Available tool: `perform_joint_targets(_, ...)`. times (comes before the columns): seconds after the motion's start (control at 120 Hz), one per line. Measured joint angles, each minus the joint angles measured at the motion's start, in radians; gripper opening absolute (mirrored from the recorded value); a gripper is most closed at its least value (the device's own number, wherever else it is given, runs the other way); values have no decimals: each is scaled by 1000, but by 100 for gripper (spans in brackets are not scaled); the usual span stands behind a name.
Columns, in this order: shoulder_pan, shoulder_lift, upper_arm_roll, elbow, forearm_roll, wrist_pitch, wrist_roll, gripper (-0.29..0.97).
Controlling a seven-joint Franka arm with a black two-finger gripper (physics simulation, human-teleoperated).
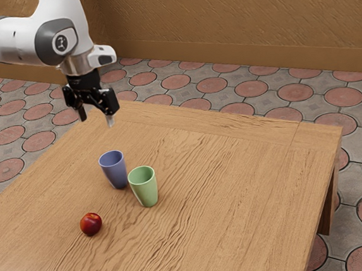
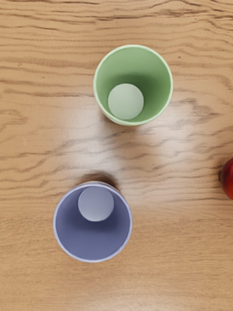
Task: Place the left cup onto the right cup
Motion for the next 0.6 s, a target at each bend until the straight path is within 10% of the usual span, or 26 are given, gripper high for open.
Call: perform_joint_targets(0.6, 16, 69, 0, -83, -56, 163, -2, 64)
